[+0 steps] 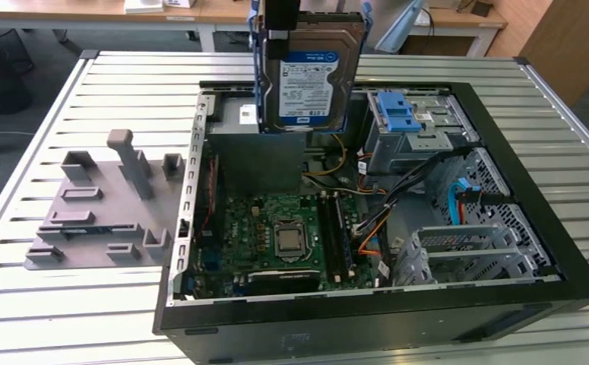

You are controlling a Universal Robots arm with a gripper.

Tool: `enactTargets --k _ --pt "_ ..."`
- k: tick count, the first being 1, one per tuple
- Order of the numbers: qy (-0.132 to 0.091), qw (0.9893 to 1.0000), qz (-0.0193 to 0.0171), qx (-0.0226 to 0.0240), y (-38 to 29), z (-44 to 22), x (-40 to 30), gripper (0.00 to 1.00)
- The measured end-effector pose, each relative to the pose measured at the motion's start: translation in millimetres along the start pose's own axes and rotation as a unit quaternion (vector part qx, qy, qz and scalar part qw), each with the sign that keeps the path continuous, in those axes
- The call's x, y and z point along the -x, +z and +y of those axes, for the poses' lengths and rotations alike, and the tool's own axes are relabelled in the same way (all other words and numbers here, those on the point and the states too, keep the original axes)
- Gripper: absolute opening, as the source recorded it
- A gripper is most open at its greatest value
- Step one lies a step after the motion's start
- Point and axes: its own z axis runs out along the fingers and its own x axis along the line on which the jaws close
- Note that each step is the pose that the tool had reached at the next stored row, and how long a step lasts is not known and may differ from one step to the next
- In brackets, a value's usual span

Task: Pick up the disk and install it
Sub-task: 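Pick up the disk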

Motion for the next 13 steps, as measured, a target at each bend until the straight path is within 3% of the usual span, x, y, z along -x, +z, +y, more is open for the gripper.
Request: enactTargets --k 4,13 --pt "0.0 1.0 0.0001 0.0 0.4 -1.1 -2.6 0.36" --pt "0.001 1.0 0.0001 -0.0001 0.8 -2.8 -15.7 0.36"
